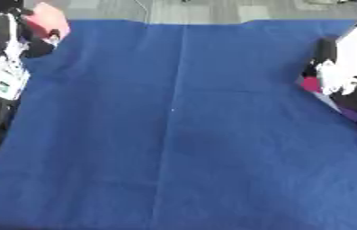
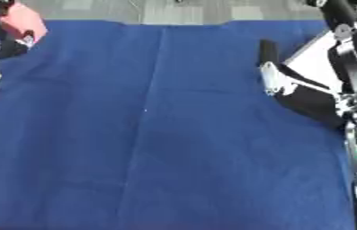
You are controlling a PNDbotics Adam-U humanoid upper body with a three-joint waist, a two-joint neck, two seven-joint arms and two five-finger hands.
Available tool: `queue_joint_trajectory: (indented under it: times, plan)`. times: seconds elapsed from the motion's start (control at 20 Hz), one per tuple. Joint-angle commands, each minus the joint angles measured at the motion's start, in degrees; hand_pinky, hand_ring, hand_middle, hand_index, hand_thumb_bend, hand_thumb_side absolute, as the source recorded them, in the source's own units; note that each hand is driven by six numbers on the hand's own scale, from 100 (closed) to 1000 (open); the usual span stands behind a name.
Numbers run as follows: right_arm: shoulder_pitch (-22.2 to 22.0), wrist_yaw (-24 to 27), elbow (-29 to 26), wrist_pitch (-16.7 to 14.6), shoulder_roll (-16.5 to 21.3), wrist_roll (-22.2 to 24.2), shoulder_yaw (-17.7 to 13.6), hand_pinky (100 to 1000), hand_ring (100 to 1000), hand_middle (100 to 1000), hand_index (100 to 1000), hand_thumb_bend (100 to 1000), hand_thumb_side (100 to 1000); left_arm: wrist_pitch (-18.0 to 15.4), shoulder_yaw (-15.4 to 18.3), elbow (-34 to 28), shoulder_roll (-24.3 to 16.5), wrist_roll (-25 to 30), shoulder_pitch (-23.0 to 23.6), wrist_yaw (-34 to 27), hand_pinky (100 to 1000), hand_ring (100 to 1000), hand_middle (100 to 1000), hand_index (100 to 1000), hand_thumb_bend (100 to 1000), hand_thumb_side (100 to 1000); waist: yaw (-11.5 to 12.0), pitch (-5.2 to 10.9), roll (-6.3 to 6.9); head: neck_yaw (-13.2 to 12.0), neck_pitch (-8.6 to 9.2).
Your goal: Pick up the objects with one hand, pass them to the other hand, and then place them into the box on the other side of the table.
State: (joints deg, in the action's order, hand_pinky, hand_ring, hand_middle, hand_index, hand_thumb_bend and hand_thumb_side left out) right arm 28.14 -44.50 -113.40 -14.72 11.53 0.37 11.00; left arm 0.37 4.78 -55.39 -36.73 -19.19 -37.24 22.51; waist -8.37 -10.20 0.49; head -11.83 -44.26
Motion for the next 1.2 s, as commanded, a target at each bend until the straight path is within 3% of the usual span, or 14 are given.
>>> queue_joint_trajectory:
  times: [0.05, 0.35, 0.6, 0.85, 1.0, 1.2]
  plan:
    - [0.42, 0.60, -1.19, -0.50, 1.50, 0.13, 0.09, 795, 841, 771, 933, 100, 416, -0.95, 0.02, -9.58, -1.32, 0.31, 2.05, -2.76, 757, 393, 346, 451, 125, 147, 0.60, 2.92, -0.21, 1.17, 0.14]
    - [1.25, 2.21, -1.19, -2.60, 2.57, 0.54, 1.81, 803, 838, 775, 936, 100, 390, -2.37, -1.32, -27.20, 4.62, 4.08, 9.29, -6.93, 770, 394, 345, 450, 115, 167, 2.09, 4.25, 0.10, 2.53, 0.14]
    - [2.50, 3.36, -1.19, -4.07, 3.32, 4.03, 3.47, 820, 856, 802, 957, 183, 410, -6.52, -5.02, -36.94, 14.63, 11.29, 11.84, -9.87, 784, 404, 347, 451, 100, 188, 2.78, 4.75, -0.28, 3.55, 0.14]
    - [3.45, 5.96, -1.19, -2.64, 3.13, 10.39, 5.33, 802, 871, 814, 974, 265, 473, -11.83, -7.73, -39.81, 25.12, 18.21, 12.90, -12.61, 798, 419, 350, 455, 100, 217, 3.16, 4.74, -0.82, 3.95, 0.14]
    - [3.82, 10.04, -1.19, -0.42, 3.16, 13.33, 6.55, 790, 884, 825, 987, 300, 521, -14.30, -8.49, -40.26, 28.22, 21.61, 13.05, -13.72, 803, 423, 351, 456, 100, 226, 3.36, 4.64, -0.94, 4.14, 0.14]
    - [4.46, 11.82, -1.19, 2.68, 3.19, 15.04, 6.85, 789, 895, 839, 996, 316, 534, -15.90, -9.67, -40.20, 30.25, 25.23, 13.50, -16.05, 807, 423, 349, 455, 100, 229, 3.53, 4.48, -0.99, 4.69, 0.14]
